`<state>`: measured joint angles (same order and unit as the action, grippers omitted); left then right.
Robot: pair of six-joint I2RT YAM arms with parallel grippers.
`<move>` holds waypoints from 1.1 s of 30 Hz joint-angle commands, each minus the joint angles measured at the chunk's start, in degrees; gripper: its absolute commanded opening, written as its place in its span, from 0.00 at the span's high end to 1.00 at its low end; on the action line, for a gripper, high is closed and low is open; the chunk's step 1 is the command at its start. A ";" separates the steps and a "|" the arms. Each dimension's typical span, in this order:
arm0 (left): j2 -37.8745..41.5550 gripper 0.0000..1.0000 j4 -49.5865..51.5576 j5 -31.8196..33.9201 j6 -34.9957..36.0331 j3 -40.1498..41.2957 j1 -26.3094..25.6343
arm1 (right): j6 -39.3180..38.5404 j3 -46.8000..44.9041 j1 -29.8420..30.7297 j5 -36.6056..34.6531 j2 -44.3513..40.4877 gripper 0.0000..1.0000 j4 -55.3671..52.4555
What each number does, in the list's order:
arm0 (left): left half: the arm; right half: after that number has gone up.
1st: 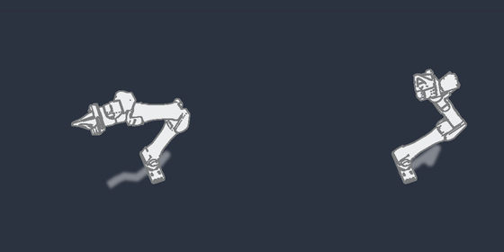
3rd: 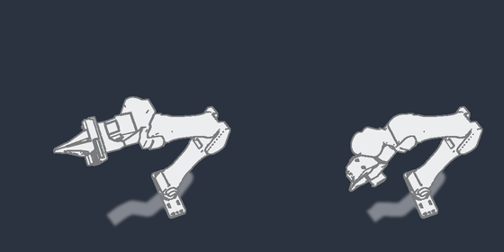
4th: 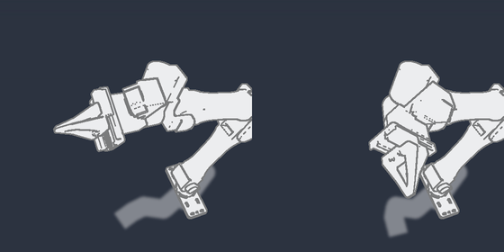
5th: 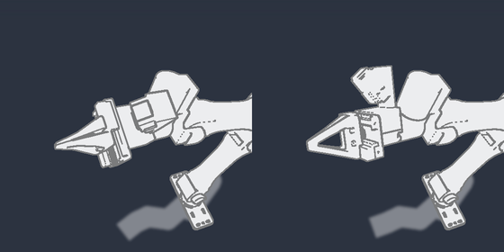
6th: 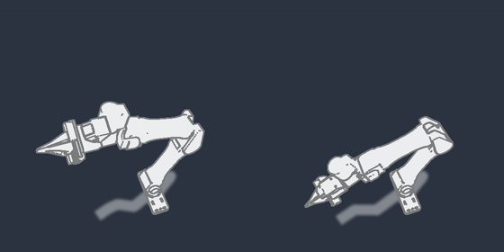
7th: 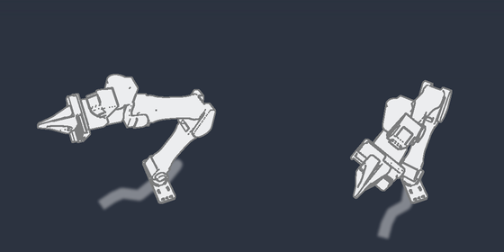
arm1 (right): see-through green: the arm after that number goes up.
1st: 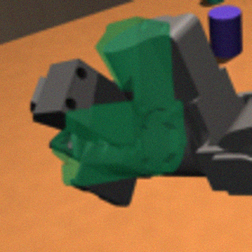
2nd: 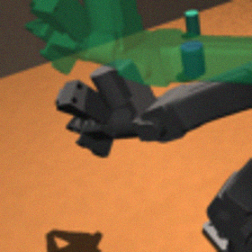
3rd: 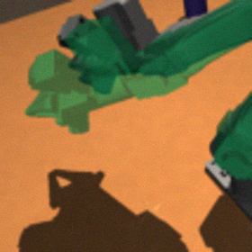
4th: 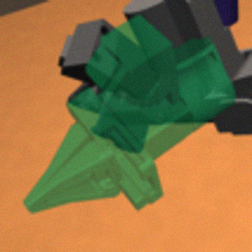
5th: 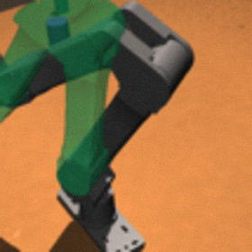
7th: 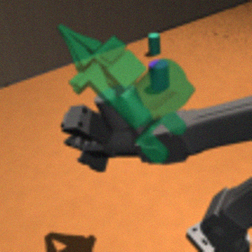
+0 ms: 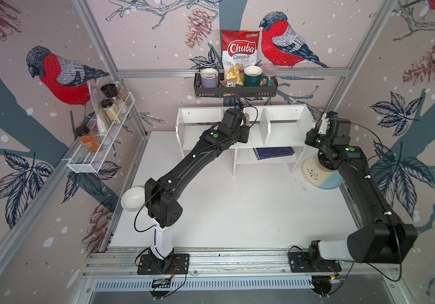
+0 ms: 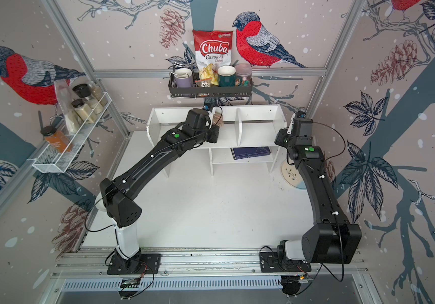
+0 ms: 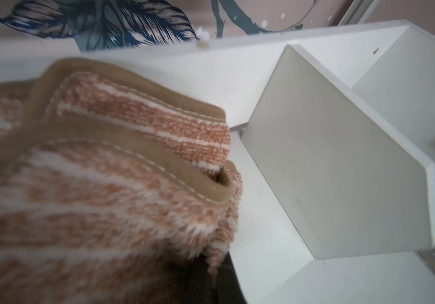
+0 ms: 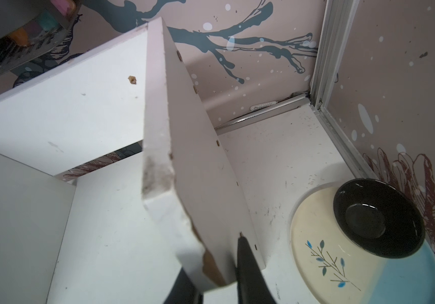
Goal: Wipe the bookshelf clean with a cloth
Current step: Wipe the dust from the shelf.
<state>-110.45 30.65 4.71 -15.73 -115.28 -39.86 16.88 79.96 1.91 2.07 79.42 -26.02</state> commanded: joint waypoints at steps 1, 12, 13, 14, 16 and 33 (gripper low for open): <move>0.11 1.00 -1.57 -1.67 -2.60 1.08 -0.92 | 5.87 0.10 0.03 5.87 0.08 1.00 -5.55; 2.00 0.93 -4.63 -2.74 -4.10 7.14 -1.63 | 6.10 0.47 -0.20 6.63 0.17 1.00 -5.45; 2.20 0.89 -5.92 -3.20 -3.96 7.13 -1.63 | 6.02 0.38 -0.22 6.64 0.04 1.00 -5.40; 2.33 0.87 -6.89 -3.26 -3.85 6.87 -1.56 | 6.09 0.37 -0.24 6.64 -0.04 1.00 -5.43; 1.54 0.97 -7.57 -1.93 -3.45 4.02 -1.26 | 6.08 0.37 -0.16 6.96 -0.07 1.00 -5.49; -7.28 1.00 1.73 10.18 -3.38 -13.22 0.21 | 5.68 0.00 -0.15 7.12 -0.49 1.00 -5.54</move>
<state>-119.63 30.89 6.87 -20.58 -130.10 -39.83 16.80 80.38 1.61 3.38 79.11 -27.33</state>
